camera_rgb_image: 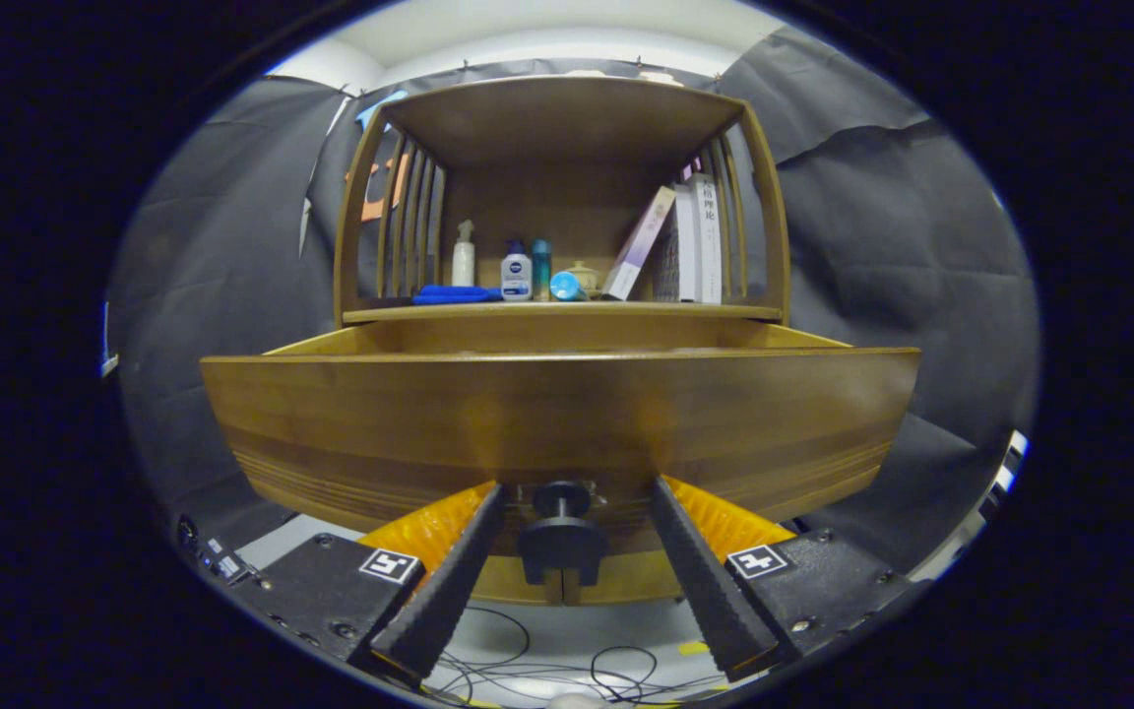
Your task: Pull open the drawer, take out the items inside it, and place them on the countertop above the cabinet.
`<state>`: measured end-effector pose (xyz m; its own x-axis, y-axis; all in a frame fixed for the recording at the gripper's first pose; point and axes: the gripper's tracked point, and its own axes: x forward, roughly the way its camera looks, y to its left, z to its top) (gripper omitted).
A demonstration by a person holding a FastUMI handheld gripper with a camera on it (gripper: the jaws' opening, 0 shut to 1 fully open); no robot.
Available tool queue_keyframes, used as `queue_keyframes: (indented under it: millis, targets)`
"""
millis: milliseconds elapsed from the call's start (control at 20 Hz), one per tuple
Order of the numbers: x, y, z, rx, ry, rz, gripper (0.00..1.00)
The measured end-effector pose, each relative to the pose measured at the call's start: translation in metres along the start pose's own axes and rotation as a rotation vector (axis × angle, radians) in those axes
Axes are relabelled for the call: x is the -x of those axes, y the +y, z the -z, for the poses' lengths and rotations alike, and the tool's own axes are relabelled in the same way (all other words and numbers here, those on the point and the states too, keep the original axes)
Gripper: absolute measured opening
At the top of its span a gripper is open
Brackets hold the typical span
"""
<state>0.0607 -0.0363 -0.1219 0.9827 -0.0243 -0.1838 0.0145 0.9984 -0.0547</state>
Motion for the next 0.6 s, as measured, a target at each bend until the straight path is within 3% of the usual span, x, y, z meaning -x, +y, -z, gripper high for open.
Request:
queue_keyframes:
  millis: [600]
  targets:
    - [-0.062,0.009,-0.029,-0.011,0.01,0.03,0.99]
